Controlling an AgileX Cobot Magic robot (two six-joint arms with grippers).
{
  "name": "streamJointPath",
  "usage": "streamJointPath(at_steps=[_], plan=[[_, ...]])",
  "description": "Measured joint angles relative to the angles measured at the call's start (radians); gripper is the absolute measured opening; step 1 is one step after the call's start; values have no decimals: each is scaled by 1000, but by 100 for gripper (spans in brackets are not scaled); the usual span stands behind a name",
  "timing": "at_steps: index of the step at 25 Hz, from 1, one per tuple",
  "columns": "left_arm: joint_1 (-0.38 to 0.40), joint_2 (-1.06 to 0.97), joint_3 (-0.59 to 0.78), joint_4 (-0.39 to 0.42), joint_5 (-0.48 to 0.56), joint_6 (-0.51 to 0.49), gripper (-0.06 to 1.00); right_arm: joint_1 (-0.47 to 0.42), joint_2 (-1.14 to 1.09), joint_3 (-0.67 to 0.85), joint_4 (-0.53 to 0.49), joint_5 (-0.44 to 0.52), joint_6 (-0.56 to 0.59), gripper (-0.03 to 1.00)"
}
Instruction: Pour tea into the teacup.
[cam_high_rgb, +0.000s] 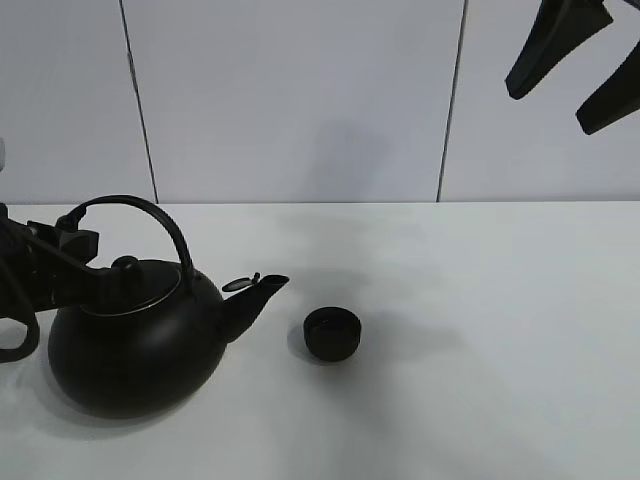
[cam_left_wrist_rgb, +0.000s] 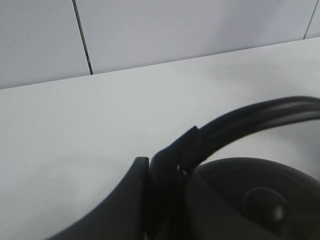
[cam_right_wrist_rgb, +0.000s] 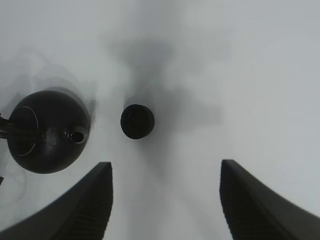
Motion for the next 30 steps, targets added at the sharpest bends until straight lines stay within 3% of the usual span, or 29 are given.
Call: streamJointPath(at_steps=[6,14,19,25,30], plan=[[0,0,4,2,-5,-2,11,0,0,0,0,0,0,43],[-1,0,28,-10,-36,-23,24,0,0,0,0,0,0,43],[-47,-3,50,-32,-53,-40,25,0,0,0,10,0,0,43],[-76,-3,90,-47,-73,-136,37,0,0,0,12,-1,0,43],[-77,-48,153,-48,-68,-170,41,0,0,0,12,0,0,43]])
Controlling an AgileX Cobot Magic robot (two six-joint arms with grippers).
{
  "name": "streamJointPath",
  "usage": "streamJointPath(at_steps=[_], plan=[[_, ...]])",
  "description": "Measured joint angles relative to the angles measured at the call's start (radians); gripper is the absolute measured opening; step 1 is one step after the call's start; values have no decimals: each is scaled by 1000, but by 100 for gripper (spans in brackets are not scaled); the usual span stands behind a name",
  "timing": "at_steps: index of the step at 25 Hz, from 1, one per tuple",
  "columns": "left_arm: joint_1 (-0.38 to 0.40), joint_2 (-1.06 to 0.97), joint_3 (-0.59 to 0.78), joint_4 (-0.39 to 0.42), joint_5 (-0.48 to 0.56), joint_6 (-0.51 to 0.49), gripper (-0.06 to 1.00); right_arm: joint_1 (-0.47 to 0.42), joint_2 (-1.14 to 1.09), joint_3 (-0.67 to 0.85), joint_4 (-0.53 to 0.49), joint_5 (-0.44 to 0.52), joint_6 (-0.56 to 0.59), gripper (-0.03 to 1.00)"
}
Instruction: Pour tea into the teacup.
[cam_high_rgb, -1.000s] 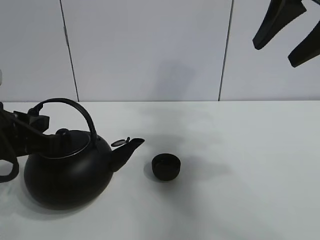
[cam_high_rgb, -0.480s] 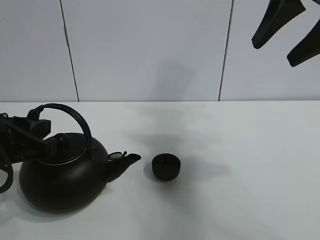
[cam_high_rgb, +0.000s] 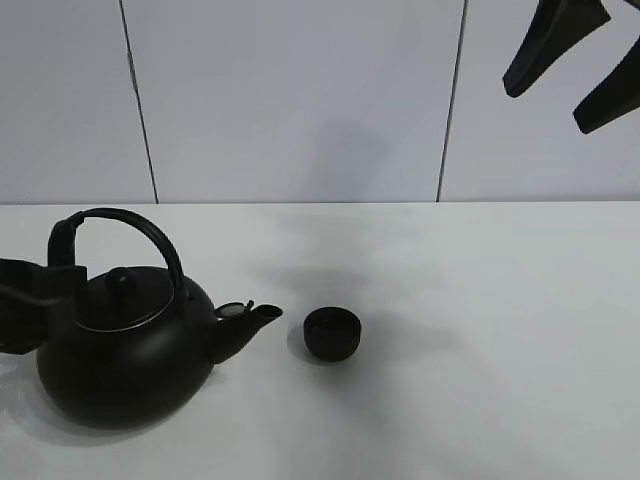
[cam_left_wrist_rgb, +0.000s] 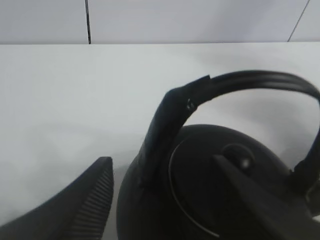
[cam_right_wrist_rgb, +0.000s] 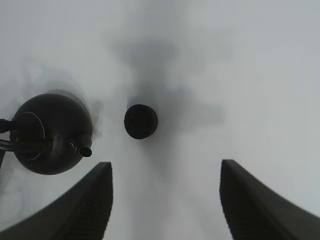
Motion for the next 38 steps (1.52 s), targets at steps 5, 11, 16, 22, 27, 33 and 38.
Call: streamJointPath(at_steps=[5,11,16,22,27,33,38], plan=[[0,-158,57,17,0,-48,42,0,0,0,0,0,0,43],[0,-390,47,56,36,-76,42,0,0,0,0,0,0,43],[0,-530,-144,61,531,-59,42,0,0,0,0,0,0,43],[0,-538,-495,69,1106,-52,42,0,0,0,0,0,0,43],[0,-434,-769,76,1480,-97,42,0,0,0,0,1,0,43],[0,-212,-979,81,1725,-106,50,0,0,0,0,1,0,43],[4,-134,-1072,85,1803,-140,59,0,0,0,0,3,0,43]])
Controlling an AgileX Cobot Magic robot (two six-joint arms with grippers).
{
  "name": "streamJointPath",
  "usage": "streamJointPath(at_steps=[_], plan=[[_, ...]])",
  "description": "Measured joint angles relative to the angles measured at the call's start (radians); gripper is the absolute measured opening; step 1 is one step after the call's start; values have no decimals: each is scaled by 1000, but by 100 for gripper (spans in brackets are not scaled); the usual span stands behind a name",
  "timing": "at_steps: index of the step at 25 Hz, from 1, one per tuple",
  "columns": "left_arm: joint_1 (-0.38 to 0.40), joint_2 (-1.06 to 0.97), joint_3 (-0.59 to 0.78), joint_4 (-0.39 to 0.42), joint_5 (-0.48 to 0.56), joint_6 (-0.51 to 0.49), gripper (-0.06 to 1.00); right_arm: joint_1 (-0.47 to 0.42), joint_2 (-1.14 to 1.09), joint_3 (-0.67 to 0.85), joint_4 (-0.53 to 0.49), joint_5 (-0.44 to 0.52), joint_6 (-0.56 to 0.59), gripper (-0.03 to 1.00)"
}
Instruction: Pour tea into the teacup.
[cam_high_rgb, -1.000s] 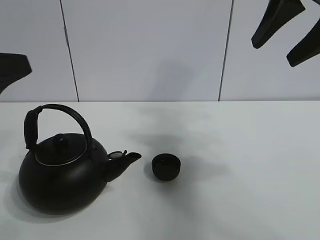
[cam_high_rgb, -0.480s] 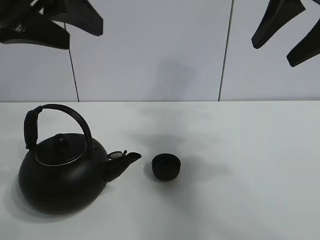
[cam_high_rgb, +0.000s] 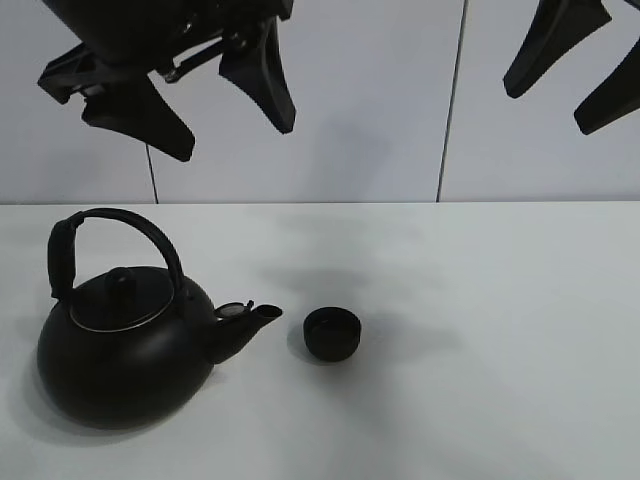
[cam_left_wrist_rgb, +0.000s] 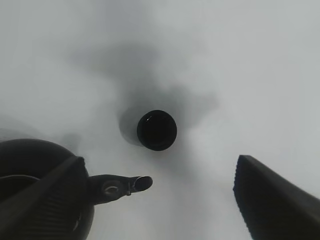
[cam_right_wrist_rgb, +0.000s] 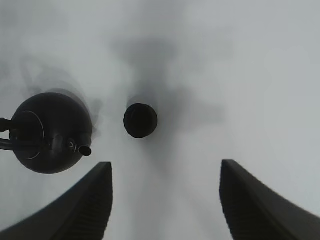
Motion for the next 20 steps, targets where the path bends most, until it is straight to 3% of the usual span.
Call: streamJointPath(at_steps=[6,20], plan=[[51,0,-37,3,65,-65,60,0,0,0,0,1,0,43],[54,0,-38,4,82,-74,60,0,0,0,0,1,0,43]])
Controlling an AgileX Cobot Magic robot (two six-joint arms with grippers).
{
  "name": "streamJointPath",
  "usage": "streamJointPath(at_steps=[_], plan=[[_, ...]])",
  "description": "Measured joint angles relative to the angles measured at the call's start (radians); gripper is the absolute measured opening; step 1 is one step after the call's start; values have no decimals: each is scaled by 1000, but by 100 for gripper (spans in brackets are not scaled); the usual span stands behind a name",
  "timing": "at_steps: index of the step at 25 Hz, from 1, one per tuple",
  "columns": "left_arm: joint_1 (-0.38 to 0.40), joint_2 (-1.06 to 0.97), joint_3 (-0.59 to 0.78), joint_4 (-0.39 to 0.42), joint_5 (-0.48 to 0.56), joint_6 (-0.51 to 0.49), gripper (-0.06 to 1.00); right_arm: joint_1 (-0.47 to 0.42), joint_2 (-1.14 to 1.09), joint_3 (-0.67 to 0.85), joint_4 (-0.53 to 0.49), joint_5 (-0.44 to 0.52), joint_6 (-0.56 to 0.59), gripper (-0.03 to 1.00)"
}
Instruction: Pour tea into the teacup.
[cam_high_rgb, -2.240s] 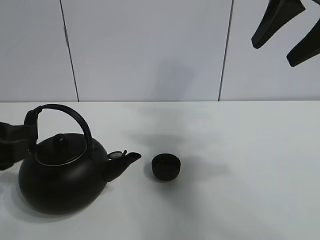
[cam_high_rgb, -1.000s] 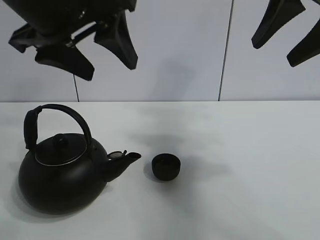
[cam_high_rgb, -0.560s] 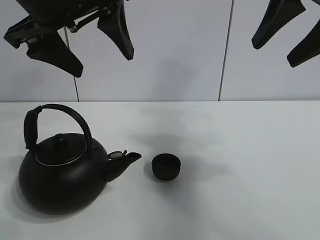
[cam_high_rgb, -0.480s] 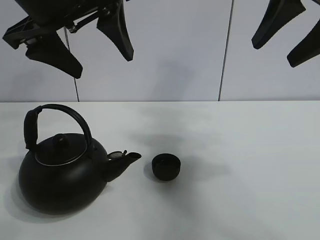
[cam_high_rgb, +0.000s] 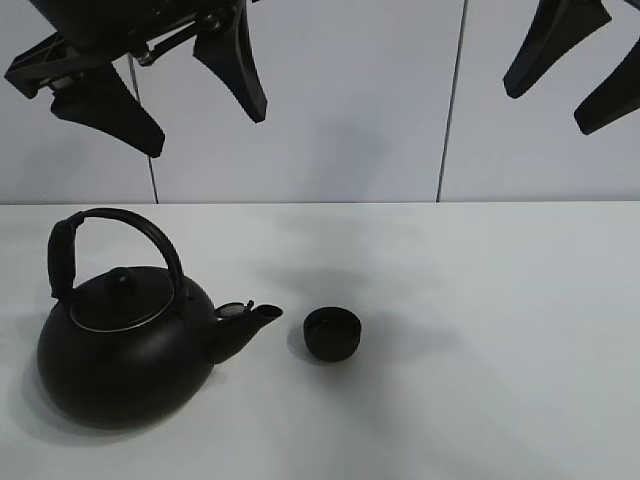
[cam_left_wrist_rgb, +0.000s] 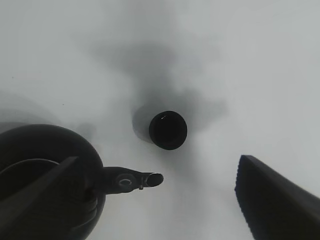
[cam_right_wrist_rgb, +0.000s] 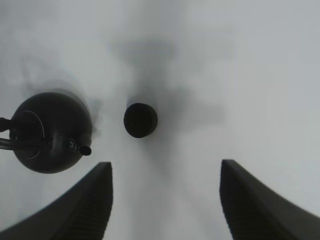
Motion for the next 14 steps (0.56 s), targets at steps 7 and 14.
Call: streamJointPath(at_steps=[7,14], plan=[[0,0,0,0,0,0,60,0,0,0,-1,-1,0,43],[0,0,0,0,3,-1,60,0,0,0,-1,-2,0,43]])
